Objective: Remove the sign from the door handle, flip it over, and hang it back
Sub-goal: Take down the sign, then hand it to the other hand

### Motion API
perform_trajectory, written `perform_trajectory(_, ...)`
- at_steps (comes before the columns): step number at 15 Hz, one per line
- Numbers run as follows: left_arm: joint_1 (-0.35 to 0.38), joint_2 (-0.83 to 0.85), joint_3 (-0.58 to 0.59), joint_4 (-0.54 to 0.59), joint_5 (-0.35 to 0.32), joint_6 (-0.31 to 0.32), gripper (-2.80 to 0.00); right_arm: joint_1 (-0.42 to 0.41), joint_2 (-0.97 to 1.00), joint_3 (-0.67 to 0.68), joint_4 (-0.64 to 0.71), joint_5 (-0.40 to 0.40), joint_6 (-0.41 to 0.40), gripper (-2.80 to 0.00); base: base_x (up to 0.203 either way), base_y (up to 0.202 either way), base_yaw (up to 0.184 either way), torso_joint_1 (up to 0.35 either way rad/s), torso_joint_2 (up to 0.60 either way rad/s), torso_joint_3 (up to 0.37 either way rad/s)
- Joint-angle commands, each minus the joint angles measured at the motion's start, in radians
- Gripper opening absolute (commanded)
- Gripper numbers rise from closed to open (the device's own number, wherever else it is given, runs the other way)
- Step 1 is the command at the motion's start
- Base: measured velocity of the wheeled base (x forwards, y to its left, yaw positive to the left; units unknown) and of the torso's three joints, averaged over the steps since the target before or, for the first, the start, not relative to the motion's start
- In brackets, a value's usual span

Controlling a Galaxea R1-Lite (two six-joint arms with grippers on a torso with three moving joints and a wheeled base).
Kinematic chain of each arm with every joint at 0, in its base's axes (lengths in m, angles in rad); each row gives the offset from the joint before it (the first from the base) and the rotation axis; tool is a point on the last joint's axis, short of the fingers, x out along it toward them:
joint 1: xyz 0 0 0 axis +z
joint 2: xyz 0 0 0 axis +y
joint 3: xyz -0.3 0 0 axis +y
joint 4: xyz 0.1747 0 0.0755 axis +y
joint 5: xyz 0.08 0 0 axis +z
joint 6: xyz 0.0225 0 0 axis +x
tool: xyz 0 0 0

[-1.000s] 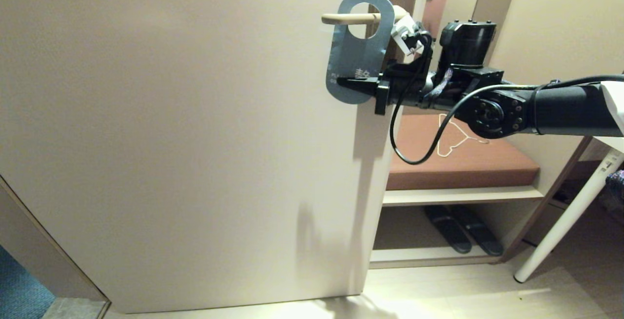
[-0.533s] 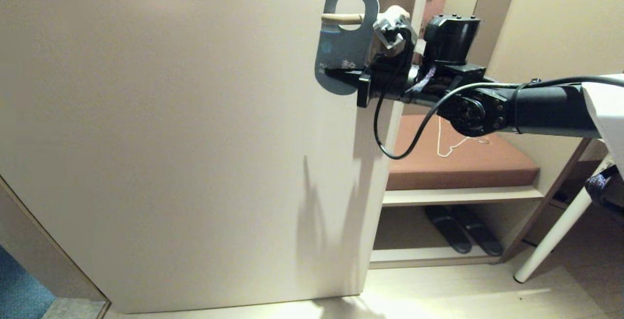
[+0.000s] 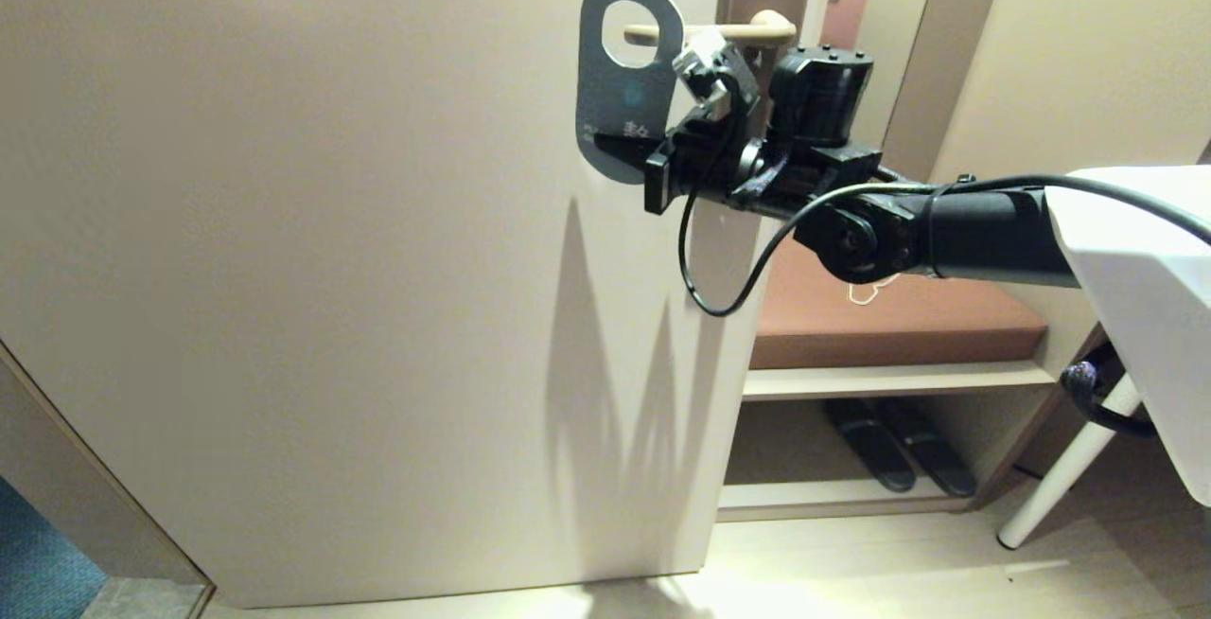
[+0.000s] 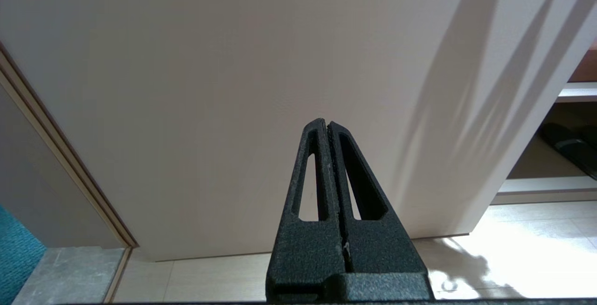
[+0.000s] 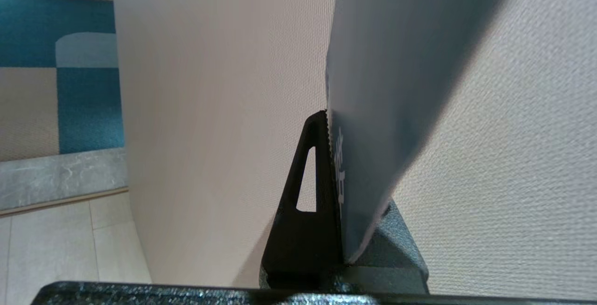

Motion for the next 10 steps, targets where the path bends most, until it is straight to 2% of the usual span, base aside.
perform_trajectory(1,0.0,0.001,0.0,-0.001,0.0,0.0,-2.8,0.004,0.004,0.009,-0.003,0.005,-0.002,-2.8,0.0,0.0,0.0,0.0,0.0,0.0)
perform_trajectory(3,0.0,0.001,0.0,-0.001,0.0,0.0,-2.8,0.005,-0.017,0.044,-0.003,0.009,0.001,-2.8,0.0,0.0,0.0,0.0,0.0,0.0)
perform_trajectory(6,0.0,0.001,0.0,-0.001,0.0,0.0,-2.8,0.01,-0.082,0.167,-0.003,0.032,0.002,-2.8,0.0,0.0,0.0,0.0,0.0,0.0)
perform_trajectory(10,0.0,0.001,0.0,-0.001,0.0,0.0,-2.8,0.011,-0.217,0.357,-0.003,0.124,0.001,-2.8,0.0,0.0,0.0,0.0,0.0,0.0)
